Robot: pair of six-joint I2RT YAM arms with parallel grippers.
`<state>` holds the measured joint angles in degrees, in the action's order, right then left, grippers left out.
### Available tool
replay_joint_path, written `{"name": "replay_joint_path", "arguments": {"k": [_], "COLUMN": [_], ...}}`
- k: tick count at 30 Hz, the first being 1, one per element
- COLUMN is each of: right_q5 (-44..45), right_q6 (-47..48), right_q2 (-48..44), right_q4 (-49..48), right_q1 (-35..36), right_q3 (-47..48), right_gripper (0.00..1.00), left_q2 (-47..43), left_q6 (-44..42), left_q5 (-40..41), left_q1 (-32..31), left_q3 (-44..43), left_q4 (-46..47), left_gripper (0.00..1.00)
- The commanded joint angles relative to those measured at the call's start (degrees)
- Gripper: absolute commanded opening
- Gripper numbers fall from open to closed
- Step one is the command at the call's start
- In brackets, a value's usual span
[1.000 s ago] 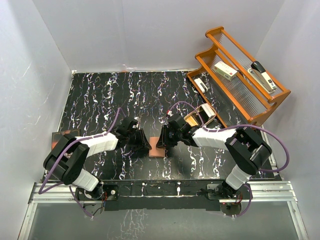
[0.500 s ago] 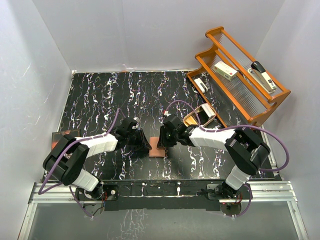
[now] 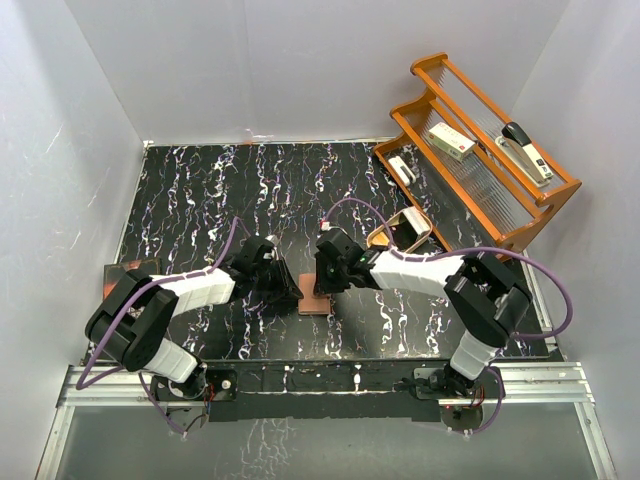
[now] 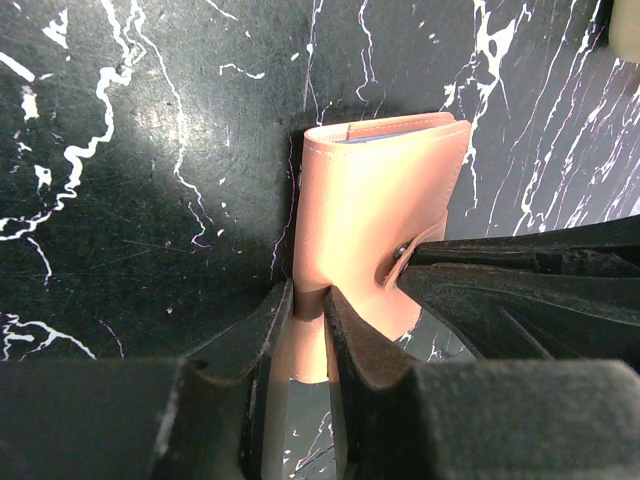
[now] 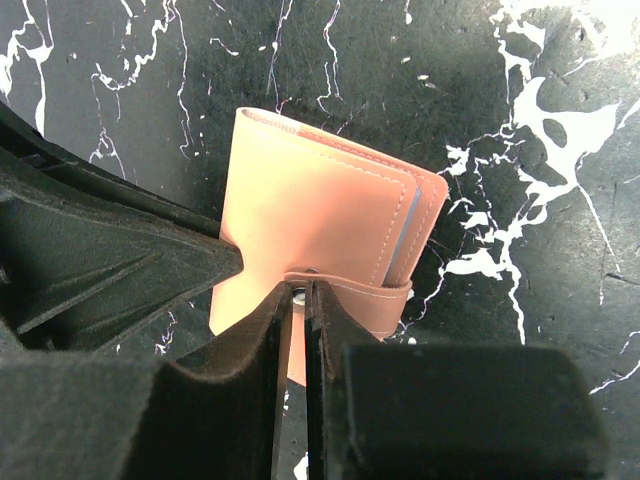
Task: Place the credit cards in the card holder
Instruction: Close the card holder at the center of the board.
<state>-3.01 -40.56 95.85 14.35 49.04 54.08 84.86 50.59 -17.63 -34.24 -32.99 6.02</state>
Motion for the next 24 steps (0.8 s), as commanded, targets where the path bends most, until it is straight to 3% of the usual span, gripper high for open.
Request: {"name": "replay_joint_path", "arguments": {"k": [1, 12, 19, 24], "right_q5": [6.65, 10.7, 6.8, 5.58], "right_q6": [2.0, 3.41, 5.04, 3.0], "right_q2": [6.53, 9.39, 4.6, 0.88], "right_q4": [5.63, 12.66, 11.46, 10.18], "right_q1": [0.27, 1.79, 1.85, 1.85], "right_q3": [1.25, 4.59, 11.24, 10.17], "right_gripper": [0.1, 0.09, 0.15, 0.18], "left_q2": [0.2, -1.19, -2.62, -1.5], "left_q6": [0.52, 1.33, -0.39, -1.65], "left_q5": [-2.94, -2.71, -1.39, -2.03], "left_q1": [-1.27, -1.27, -0.97, -0.9], "left_q3": [0.99, 1.57, -2.83, -5.9], "left_q4": [0.11, 0.46, -3.96, -6.11], "left_gripper": [0.16, 0.16, 0.18, 0.18]}}
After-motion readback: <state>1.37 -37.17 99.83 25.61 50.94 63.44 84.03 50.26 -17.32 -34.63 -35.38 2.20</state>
